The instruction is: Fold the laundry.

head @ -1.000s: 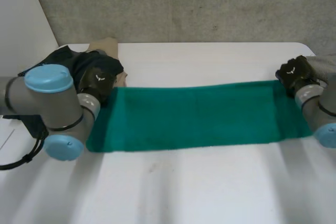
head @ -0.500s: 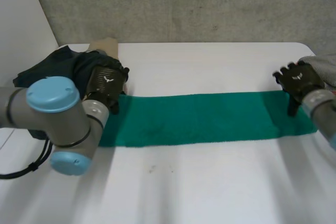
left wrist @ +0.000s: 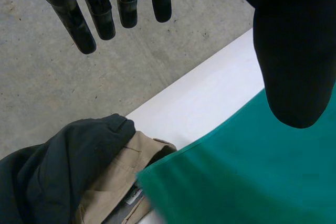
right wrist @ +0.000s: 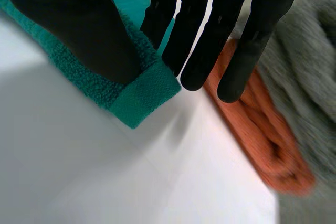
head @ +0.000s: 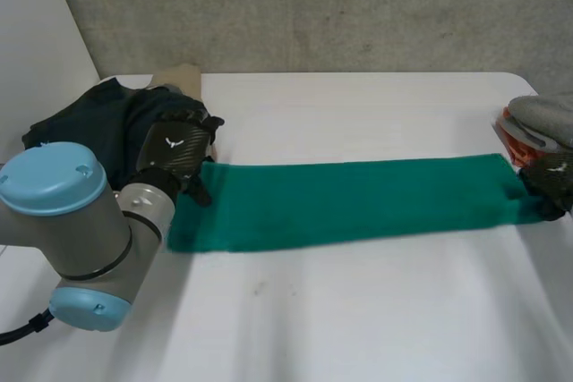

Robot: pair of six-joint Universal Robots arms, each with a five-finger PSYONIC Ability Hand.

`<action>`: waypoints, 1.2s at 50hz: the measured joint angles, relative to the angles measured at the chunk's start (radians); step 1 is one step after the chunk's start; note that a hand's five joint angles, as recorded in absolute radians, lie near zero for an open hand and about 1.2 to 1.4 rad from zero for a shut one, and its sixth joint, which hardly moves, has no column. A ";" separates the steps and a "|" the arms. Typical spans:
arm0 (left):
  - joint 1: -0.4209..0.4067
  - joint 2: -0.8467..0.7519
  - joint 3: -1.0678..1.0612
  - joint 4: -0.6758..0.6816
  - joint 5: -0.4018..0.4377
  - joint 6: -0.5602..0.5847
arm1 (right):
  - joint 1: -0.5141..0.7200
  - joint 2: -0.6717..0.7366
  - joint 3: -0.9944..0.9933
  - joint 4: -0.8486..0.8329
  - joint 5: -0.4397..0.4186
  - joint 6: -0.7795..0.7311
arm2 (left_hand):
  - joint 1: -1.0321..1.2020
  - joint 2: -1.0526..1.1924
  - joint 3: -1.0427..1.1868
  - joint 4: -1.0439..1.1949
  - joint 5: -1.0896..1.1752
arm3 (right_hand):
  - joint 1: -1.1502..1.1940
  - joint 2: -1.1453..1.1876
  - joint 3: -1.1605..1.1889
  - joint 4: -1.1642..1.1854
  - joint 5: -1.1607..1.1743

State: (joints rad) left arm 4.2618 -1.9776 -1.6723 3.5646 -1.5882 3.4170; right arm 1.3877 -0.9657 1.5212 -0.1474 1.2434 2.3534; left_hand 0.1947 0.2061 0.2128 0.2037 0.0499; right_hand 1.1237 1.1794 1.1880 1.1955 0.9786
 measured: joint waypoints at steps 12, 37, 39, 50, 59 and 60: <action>0.007 0.037 -0.013 -0.001 0.000 -0.001 | -0.159 -0.079 0.000 -0.003 0.148 -0.194 | 0.000 0.000 0.000 0.000 0.000 | 0.000 0.000 0.003 0.002 0.000; 0.001 0.152 -0.032 -0.007 -0.002 -0.013 | 0.760 -0.063 -0.013 -0.296 -0.178 -0.158 | 0.000 0.000 0.000 0.000 0.000 | 0.000 0.001 0.007 0.005 0.010; 0.000 0.152 -0.033 -0.007 -0.001 -0.013 | 0.825 -0.006 -0.022 -0.316 -0.187 -0.162 | 0.000 0.000 0.000 0.000 0.000 | 0.000 0.001 0.007 0.005 0.010; -0.012 0.141 -0.020 -0.001 0.001 -0.012 | 0.880 0.058 0.001 -0.303 -0.051 -0.090 | 0.000 0.000 0.000 0.000 0.000 | -0.844 -0.894 -0.905 -0.915 -0.877; -0.076 0.121 0.033 0.007 0.000 -0.010 | 0.650 -0.173 0.134 -0.200 0.049 0.239 | 0.000 0.000 0.000 0.000 0.000 | -0.886 -0.961 -0.972 -0.978 -0.934; -0.087 0.115 0.041 0.007 0.000 -0.010 | 0.620 -0.189 0.151 -0.172 0.051 0.266 | 0.000 0.000 0.000 0.000 0.000 | -0.886 -0.961 -0.972 -0.978 -0.934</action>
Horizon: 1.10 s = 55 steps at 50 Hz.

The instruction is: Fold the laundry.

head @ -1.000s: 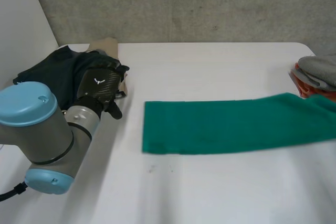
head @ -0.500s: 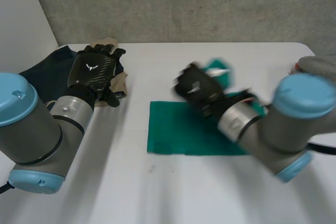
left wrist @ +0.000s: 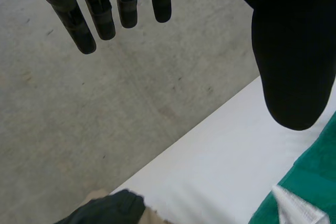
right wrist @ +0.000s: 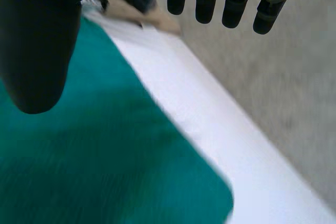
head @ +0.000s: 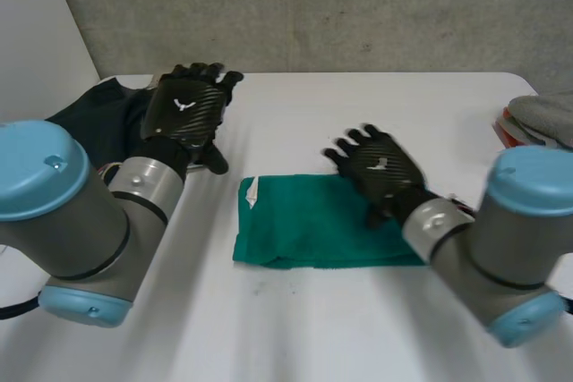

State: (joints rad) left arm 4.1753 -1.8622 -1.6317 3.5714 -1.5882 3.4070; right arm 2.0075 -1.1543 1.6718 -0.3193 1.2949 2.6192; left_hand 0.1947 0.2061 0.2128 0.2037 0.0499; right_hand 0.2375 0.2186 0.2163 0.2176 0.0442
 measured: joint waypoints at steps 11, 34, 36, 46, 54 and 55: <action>-0.064 -0.051 0.025 0.001 -0.001 0.000 | -0.225 0.011 0.107 0.136 0.001 -0.139 | 0.000 0.000 0.000 0.000 0.000 | 0.582 0.602 0.592 0.588 0.584; -0.041 -0.012 0.003 -0.011 -0.015 -0.001 | 0.235 0.095 -0.044 -0.096 -0.095 -0.215 | 0.000 0.000 0.000 0.000 0.000 | 0.757 0.842 0.871 0.874 0.859; -0.039 -0.012 0.003 -0.011 -0.016 -0.002 | 0.253 0.113 -0.048 -0.099 -0.103 -0.204 | 0.000 0.000 0.000 0.000 0.000 | 0.559 0.638 0.655 0.659 0.641; -0.052 -0.025 0.055 -0.010 -0.016 -0.057 | 0.132 0.031 -0.041 -0.075 -0.035 0.162 | 0.000 0.000 0.000 0.000 0.000 | -0.006 -0.002 0.000 0.000 0.000; -0.125 -0.152 0.199 -0.061 -0.009 -0.169 | -0.098 -0.074 -0.054 0.079 -0.016 0.529 | 0.000 0.000 0.000 0.000 0.000 | -0.006 -0.002 0.000 0.000 0.000; -0.143 -0.193 0.237 -0.086 -0.007 -0.181 | -0.117 -0.069 -0.068 0.115 -0.016 0.546 | 0.000 0.000 0.000 0.000 0.000 | -0.006 -0.002 0.000 0.000 -0.001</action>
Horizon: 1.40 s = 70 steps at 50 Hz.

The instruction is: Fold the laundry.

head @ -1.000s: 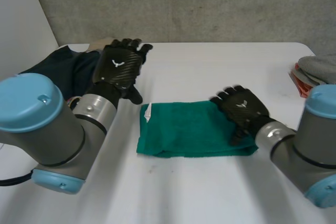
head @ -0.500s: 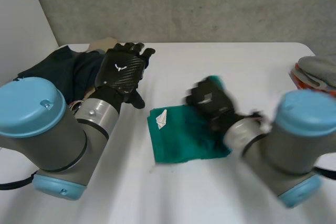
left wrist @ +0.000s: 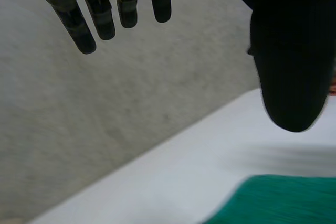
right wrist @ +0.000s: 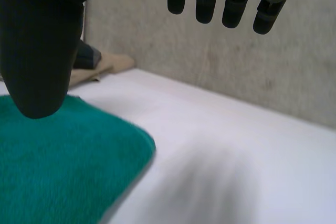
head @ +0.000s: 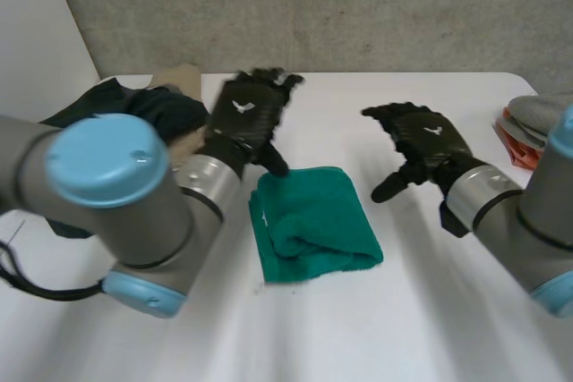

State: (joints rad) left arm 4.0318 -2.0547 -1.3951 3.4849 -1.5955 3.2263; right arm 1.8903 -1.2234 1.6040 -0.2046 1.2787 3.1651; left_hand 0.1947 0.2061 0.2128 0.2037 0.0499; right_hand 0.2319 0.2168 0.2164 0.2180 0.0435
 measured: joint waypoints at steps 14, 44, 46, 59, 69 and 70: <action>-0.055 -0.266 0.182 -0.249 -0.126 0.030 | 0.029 0.254 -0.240 0.234 -0.075 -0.047 | 0.000 0.000 0.000 0.000 0.000 | 0.000 0.000 0.000 0.000 0.000; -0.003 0.032 0.059 -0.205 0.023 0.220 | 0.196 0.124 -0.087 0.078 0.063 -0.389 | 0.000 0.000 0.000 0.000 -0.002 | 0.000 0.000 0.000 0.000 0.000; 0.022 0.069 0.065 -0.202 0.114 0.181 | 0.214 0.097 -0.012 0.010 0.058 -0.397 | 0.000 0.000 0.000 0.000 -0.002 | 0.000 0.000 0.000 0.000 0.000; 0.138 0.118 0.113 -0.277 0.550 -0.051 | 0.264 0.171 0.173 -0.234 0.059 -0.504 | 0.004 0.001 0.000 0.002 -0.002 | 0.008 0.015 0.019 0.016 0.021; 0.147 0.112 0.107 -0.281 0.554 -0.056 | 0.256 0.258 0.099 -0.322 0.058 -0.523 | 0.004 0.001 0.000 0.002 -0.002 | 0.490 0.525 0.503 0.500 0.470; 0.147 0.112 0.106 -0.281 0.552 -0.055 | 0.255 0.264 0.087 -0.333 0.057 -0.521 | 0.004 0.001 0.000 0.002 -0.002 | 0.629 0.684 0.676 0.673 0.637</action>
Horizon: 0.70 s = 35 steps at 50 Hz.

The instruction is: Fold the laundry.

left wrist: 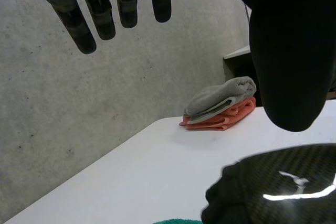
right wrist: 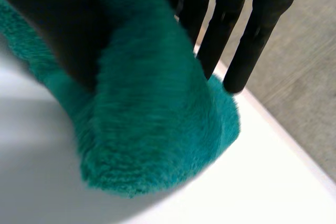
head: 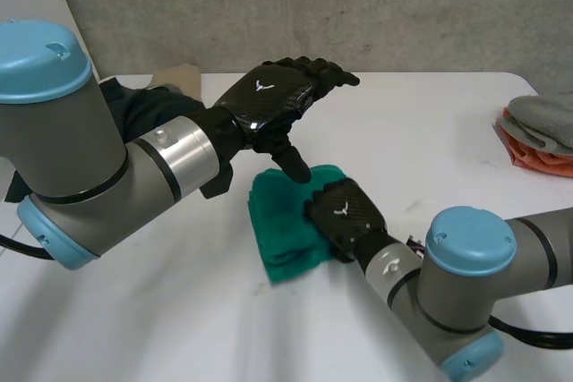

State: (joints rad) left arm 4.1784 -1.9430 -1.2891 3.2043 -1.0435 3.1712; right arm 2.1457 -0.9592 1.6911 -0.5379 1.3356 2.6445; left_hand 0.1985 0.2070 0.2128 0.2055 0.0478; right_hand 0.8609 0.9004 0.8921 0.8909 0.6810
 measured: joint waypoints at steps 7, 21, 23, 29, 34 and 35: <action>-0.002 0.001 0.001 0.002 -0.004 0.002 | -0.003 0.028 -0.081 -0.037 -0.013 0.015 | 0.000 0.000 0.000 0.000 0.000 | 0.144 0.233 0.267 0.302 0.235; -0.004 0.028 0.040 0.008 -0.042 -0.002 | -0.254 -0.091 -0.327 -0.076 -0.025 0.124 | 0.000 0.000 0.000 0.000 0.000 | 0.144 0.233 0.278 0.307 0.241; -0.005 0.036 0.044 0.011 -0.045 -0.003 | -0.328 -0.108 -0.367 -0.101 -0.031 0.172 | 0.000 0.000 0.000 0.000 0.000 | 0.144 0.233 0.281 0.308 0.243; -0.014 0.046 0.037 0.017 -0.047 -0.004 | -0.574 -0.087 -0.478 -0.224 -0.091 0.372 | 0.000 0.000 0.000 0.000 0.000 | 0.144 0.233 0.283 0.309 0.243; -0.029 0.041 0.028 0.019 -0.046 -0.002 | -0.769 0.052 -0.569 -0.372 -0.174 0.525 | 0.000 0.000 0.000 0.000 0.000 | 0.144 0.233 0.283 0.309 0.243; -0.032 0.040 0.027 0.019 -0.046 -0.001 | -0.804 0.097 -0.592 -0.396 -0.197 0.546 | 0.000 0.000 0.000 0.000 0.000 | 0.144 0.233 0.283 0.309 0.243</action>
State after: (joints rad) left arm 4.1467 -1.9030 -1.2621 3.2231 -1.0896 3.1701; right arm 1.3416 -0.8625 1.0996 -0.9342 1.1391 3.1905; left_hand 0.1985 0.2070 0.2128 0.2055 0.0479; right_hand 1.0046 1.1330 1.1753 1.2003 0.9239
